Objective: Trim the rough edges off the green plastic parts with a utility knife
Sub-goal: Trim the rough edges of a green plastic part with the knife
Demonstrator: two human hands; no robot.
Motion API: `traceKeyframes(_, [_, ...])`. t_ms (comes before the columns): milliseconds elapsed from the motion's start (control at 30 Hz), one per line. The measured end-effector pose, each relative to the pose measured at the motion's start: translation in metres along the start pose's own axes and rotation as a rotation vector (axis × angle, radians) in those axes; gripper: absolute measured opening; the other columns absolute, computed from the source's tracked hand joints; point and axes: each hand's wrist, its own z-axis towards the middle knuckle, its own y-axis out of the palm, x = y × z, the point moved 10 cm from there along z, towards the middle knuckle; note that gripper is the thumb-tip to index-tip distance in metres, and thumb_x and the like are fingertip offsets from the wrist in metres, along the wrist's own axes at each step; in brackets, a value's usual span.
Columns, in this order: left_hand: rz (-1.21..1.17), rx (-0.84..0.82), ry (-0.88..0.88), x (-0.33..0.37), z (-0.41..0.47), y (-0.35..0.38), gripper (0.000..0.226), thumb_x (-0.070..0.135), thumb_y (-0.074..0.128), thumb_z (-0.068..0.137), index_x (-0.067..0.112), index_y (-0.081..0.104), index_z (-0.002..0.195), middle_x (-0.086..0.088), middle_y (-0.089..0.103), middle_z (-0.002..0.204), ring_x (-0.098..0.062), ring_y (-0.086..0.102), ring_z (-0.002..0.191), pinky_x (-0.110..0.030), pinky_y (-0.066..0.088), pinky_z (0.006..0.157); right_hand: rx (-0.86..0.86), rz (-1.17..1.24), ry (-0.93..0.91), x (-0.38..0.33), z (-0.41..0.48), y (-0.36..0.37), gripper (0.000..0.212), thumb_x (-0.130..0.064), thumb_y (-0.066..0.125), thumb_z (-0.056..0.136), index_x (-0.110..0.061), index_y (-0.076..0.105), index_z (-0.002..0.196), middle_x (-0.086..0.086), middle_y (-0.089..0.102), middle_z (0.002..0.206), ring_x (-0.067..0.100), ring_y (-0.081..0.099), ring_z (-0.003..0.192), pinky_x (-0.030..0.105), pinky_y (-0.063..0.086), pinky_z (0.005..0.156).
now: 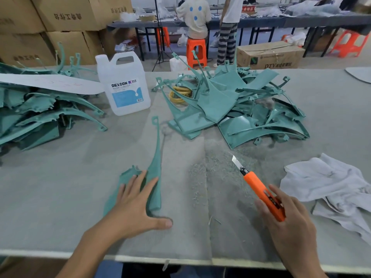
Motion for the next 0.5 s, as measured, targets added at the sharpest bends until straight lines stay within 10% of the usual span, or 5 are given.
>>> traceKeyframes(233, [-0.166,0.338,0.029,-0.031,-0.008,-0.047,0.08,0.081,0.048,0.076,0.034,0.052,0.141,0.013,0.046,0.151,-0.005,0.042,0.136,-0.016,0.027,0.106,0.018,0.037,0.005,0.001,0.002,-0.003,0.054,-0.06,0.049,0.092,-0.02,0.067,0.124,-0.009,0.056,0.099,0.014,0.051,0.09,0.033,0.039,0.081])
traceKeyframes(500, [-0.089,0.242,-0.016,-0.044,0.006,-0.045,0.103,0.087,0.041,0.073,0.028,0.03,0.157,0.001,0.012,0.168,-0.015,0.011,0.154,-0.019,0.005,0.117,0.012,0.057,-0.003,-0.001,0.002,-0.005,0.058,-0.058,0.036,0.096,-0.016,0.066,0.122,-0.01,0.055,0.096,0.014,0.049,0.093,0.03,0.032,0.077])
